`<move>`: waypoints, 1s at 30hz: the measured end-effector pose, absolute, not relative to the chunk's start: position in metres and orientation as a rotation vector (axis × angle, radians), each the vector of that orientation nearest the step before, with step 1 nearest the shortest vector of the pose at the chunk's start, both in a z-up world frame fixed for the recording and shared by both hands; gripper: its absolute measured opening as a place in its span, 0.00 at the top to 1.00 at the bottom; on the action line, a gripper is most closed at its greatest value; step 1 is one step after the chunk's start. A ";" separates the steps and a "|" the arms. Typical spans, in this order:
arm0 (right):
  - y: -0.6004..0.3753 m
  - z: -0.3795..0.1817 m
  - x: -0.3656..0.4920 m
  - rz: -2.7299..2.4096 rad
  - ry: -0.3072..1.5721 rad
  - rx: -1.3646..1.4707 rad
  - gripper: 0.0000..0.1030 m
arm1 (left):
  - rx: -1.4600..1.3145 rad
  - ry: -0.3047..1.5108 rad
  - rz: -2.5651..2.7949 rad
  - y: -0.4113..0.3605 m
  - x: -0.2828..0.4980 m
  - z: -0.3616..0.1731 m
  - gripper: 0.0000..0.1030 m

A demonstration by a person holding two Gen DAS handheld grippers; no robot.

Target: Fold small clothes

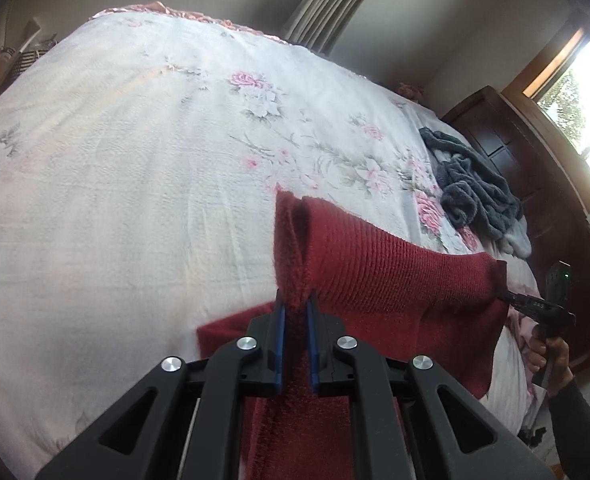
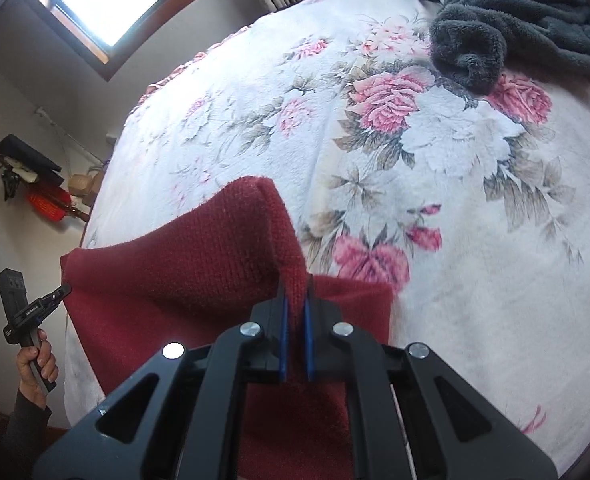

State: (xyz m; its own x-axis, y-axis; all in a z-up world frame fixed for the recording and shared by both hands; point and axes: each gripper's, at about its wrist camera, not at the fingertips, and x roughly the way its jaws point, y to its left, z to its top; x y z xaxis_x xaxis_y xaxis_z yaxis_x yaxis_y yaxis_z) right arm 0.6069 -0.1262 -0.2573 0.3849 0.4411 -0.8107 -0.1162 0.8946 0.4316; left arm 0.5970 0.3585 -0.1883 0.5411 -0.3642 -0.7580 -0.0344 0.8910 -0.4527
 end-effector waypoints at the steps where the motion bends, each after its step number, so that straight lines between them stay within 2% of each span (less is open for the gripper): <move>1: -0.124 -0.262 0.615 0.356 1.131 0.328 0.95 | -0.458 0.996 -0.199 0.361 0.605 -0.194 0.92; 10: -0.111 -0.315 0.660 0.299 1.214 0.283 0.95 | -0.518 1.112 -0.137 0.376 0.649 -0.264 0.92; 19: -0.117 -0.371 0.674 0.243 1.283 0.306 0.95 | -0.547 1.266 -0.073 0.382 0.660 -0.337 0.92; 22: -0.119 -0.383 0.672 0.239 1.301 0.305 0.90 | -0.559 1.262 -0.026 0.385 0.656 -0.331 0.86; 24: -0.128 -0.366 0.666 0.216 1.237 0.326 0.78 | -0.524 1.190 0.023 0.388 0.650 -0.307 0.81; 27: -0.138 -0.338 0.647 0.250 1.137 0.392 0.78 | -0.548 1.111 -0.139 0.372 0.638 -0.278 0.81; 30: -0.130 -0.344 0.635 0.320 1.181 0.405 0.80 | -0.526 1.171 -0.259 0.344 0.636 -0.288 0.81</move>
